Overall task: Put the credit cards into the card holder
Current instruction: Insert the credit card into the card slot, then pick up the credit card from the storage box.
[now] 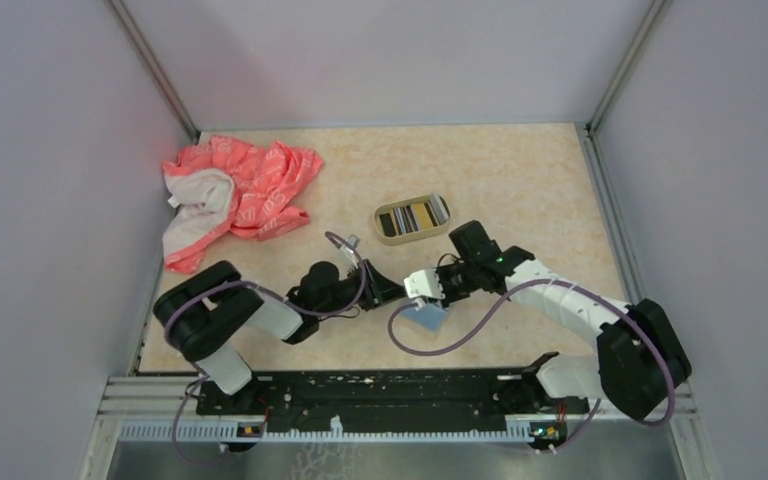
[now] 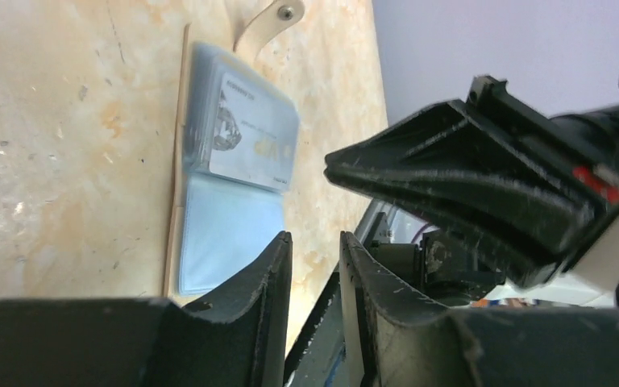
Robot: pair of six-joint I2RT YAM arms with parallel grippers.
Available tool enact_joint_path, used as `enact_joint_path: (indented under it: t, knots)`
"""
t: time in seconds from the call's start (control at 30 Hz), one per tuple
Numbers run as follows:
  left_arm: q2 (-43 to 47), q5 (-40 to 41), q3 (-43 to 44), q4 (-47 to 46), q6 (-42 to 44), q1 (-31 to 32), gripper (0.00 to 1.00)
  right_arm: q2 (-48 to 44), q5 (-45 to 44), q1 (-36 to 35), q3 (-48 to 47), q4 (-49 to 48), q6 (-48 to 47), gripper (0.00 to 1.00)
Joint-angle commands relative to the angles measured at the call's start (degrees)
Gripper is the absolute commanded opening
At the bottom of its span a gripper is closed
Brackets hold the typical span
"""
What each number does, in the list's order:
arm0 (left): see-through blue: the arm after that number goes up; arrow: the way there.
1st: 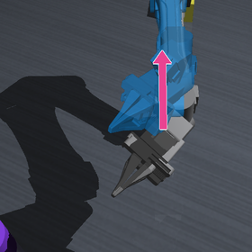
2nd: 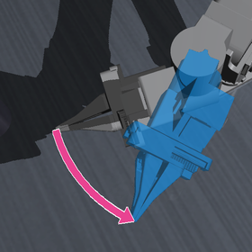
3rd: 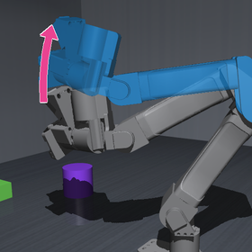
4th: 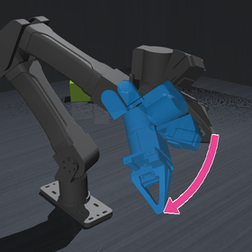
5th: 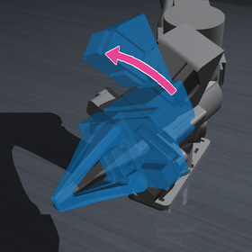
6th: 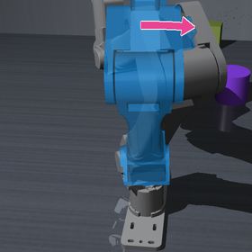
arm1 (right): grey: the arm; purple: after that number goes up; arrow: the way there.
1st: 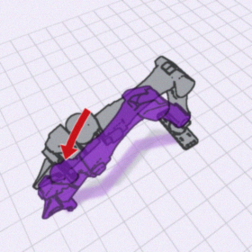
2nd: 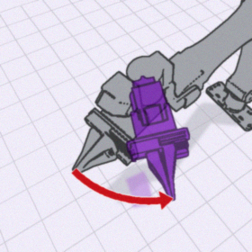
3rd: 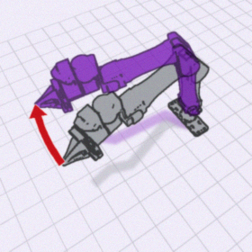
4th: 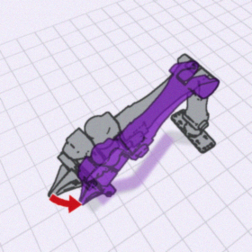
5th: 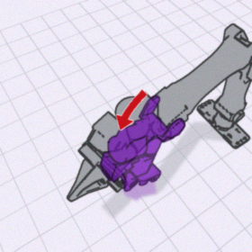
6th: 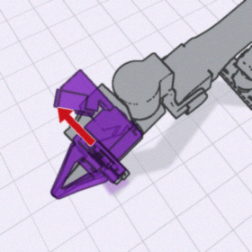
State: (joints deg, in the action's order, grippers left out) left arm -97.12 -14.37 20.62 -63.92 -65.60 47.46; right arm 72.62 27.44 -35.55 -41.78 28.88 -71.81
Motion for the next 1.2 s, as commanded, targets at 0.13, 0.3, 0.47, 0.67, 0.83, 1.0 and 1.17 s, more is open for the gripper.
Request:
enact_joint_path:
  t: [0.13,0.3,0.47,0.67,0.83,1.0,1.17]
  knots:
    - [23.1,8.6,-4.4,19.3,19.1,-0.4,0.34,-7.4,21.1,12.4,-4.2,0.2,7.8,0.15]
    - [39.4,14.9,-5.8,30.8,25.6,-0.5,0.46,-10.2,27.8,17.8,-5.0,0.0,11.0,0.25]
    - [55.2,20.3,-12.6,29.6,28.6,-0.6,0.82,-12.0,30.0,19.4,-6.0,-1.1,14.3,0.32]
    - [67.7,20.5,-20.2,27.0,25.7,-0.7,0.99,-11.7,30.6,19.7,-10.8,-0.4,21.1,0.44]
    - [68.4,17.5,-23.8,24.0,21.8,-0.6,0.99,-9.4,32.3,19.6,-12.7,-5.0,32.6,0.47]
    - [61.8,14.6,-24.8,21.5,17.1,-0.7,0.99,-7.6,33.7,19.6,-7.4,-13.5,39.8,0.47]
    - [53.7,11.7,-25.4,18.0,14.4,-0.7,0.98,-7.6,30.8,19.8,-4.0,-13.1,36.5,0.49]
